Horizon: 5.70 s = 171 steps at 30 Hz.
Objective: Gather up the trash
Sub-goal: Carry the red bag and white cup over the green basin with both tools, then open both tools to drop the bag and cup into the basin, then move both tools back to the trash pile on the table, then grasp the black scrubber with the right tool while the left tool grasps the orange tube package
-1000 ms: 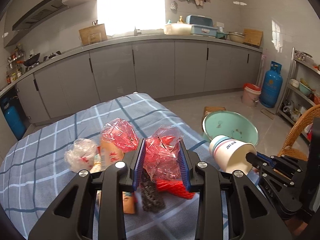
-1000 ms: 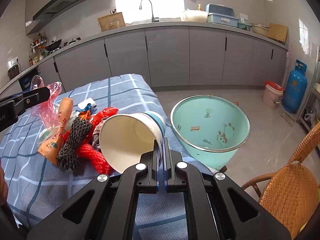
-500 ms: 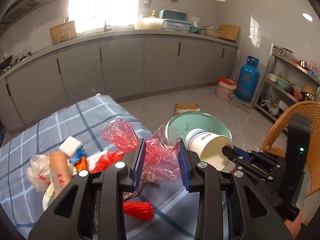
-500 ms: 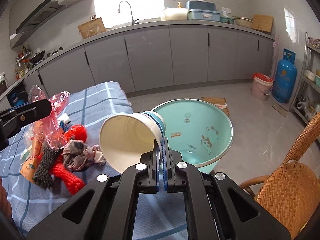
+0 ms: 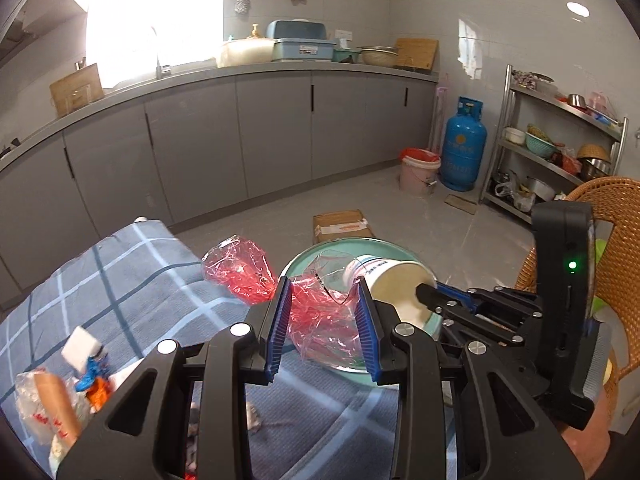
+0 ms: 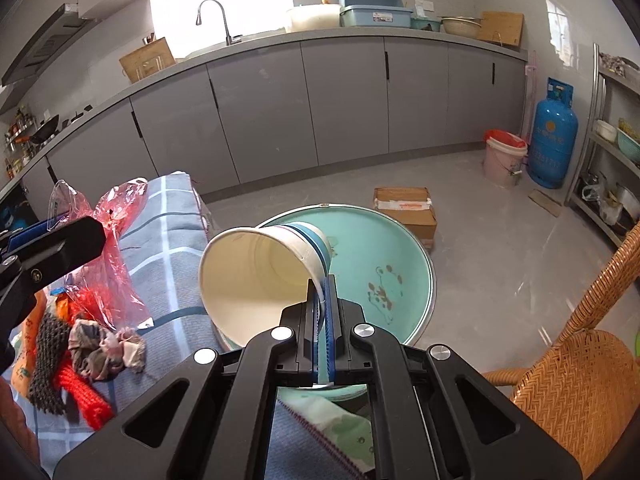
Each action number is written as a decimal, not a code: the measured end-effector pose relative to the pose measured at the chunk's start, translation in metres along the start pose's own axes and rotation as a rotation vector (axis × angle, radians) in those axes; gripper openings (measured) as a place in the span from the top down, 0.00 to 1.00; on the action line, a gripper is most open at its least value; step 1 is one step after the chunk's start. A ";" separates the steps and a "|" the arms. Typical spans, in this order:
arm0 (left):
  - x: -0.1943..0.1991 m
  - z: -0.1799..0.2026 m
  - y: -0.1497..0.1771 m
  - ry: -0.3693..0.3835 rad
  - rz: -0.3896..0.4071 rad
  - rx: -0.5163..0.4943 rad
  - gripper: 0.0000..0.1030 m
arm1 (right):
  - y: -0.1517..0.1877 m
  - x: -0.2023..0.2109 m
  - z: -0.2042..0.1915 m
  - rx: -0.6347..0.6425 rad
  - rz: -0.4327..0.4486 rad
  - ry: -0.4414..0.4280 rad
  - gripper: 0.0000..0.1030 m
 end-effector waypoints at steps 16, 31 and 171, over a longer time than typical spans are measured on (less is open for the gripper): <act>-0.080 0.041 0.025 0.106 -0.075 -0.045 0.68 | -0.007 -0.038 0.046 -0.052 -0.012 0.041 0.96; -0.105 0.042 0.030 0.073 -0.099 -0.043 0.38 | -0.003 -0.047 0.062 -0.078 -0.024 0.045 0.71; 0.080 -0.180 0.166 -0.413 -0.174 0.171 0.88 | 0.094 0.038 -0.232 0.303 -0.009 -0.365 0.90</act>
Point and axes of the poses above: each gripper's, at about its wrist camera, not at the fingertips, and x roughly against the way its jaws point, z to its right, y to its underside, the point moved 6 cm from there along -x, roughly the way its jaws point, and after that the axes turned 12 degrees about -y, right-handed, at the moved point
